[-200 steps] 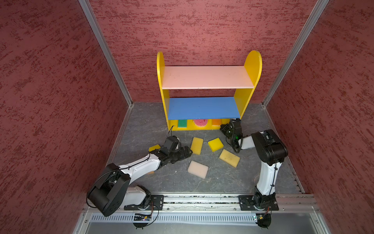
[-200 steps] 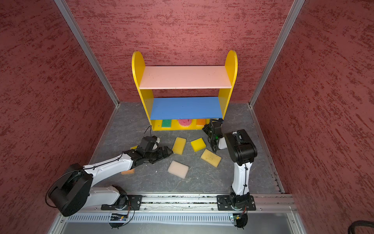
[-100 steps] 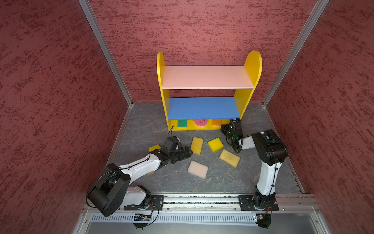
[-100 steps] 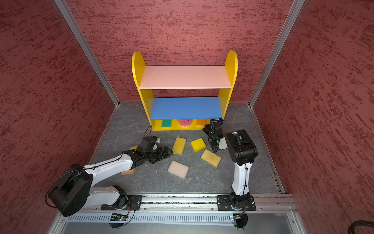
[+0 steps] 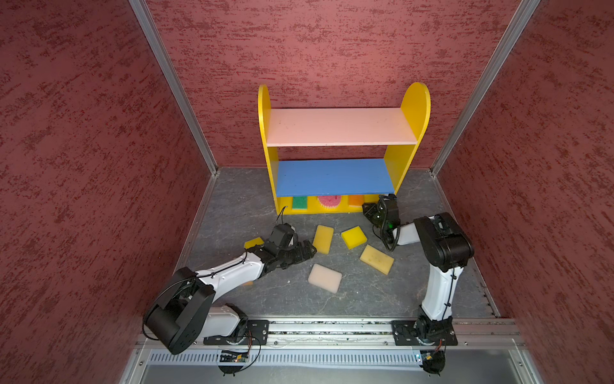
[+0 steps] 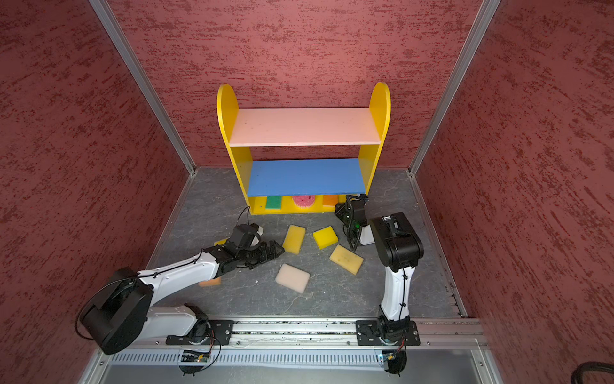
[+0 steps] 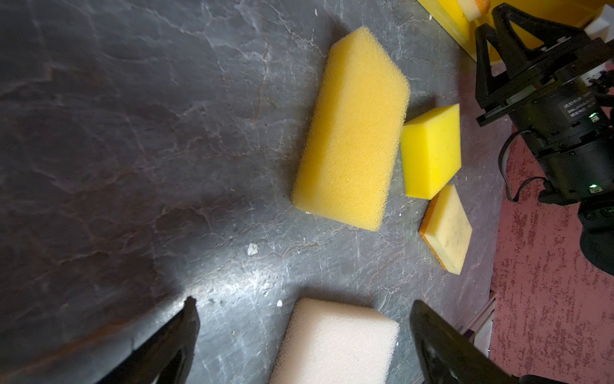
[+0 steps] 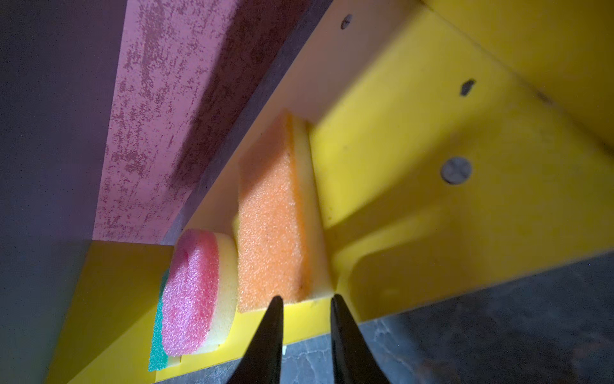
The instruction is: Place and organize the cleaning sponges onto the shelf
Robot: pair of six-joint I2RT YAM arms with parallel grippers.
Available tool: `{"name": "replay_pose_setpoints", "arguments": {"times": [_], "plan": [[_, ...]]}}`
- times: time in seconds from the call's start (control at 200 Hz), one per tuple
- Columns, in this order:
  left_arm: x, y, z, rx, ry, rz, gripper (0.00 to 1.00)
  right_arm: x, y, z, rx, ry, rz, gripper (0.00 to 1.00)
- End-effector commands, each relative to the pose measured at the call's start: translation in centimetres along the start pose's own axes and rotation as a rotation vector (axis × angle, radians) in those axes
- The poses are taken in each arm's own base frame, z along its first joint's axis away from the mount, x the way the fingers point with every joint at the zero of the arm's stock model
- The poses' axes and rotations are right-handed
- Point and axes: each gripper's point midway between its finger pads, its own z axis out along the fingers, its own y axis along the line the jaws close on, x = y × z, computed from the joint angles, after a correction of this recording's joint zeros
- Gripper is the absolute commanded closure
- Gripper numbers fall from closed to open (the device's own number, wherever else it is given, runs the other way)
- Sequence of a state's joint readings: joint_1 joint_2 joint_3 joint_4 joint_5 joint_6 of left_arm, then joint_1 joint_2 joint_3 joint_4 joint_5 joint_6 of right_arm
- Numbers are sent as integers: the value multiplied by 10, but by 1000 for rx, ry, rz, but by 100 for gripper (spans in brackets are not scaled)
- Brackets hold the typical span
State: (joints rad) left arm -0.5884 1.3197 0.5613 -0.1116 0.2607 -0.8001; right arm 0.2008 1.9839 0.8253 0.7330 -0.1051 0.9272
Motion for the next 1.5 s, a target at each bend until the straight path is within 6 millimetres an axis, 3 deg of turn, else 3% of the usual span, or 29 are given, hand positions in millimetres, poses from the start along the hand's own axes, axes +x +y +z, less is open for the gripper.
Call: {"name": "replay_pose_setpoints", "arguments": {"times": [0.0,0.085,0.225,0.902,1.493], "plan": [[-3,-10,1,21,-6,6,2,-45,6,-15,-9,-136,23,70],[-2,-10,1,20,-6,9,2,-42,6,-20,-22,-132,38,72],[-1,-9,1,20,-6,7,2,-34,1,-24,-40,-122,81,100],[1,-7,3,18,-6,8,2,4,2,-5,-58,-15,106,100],[1,-5,5,13,-3,4,1,10,3,10,-67,11,120,100]]}}
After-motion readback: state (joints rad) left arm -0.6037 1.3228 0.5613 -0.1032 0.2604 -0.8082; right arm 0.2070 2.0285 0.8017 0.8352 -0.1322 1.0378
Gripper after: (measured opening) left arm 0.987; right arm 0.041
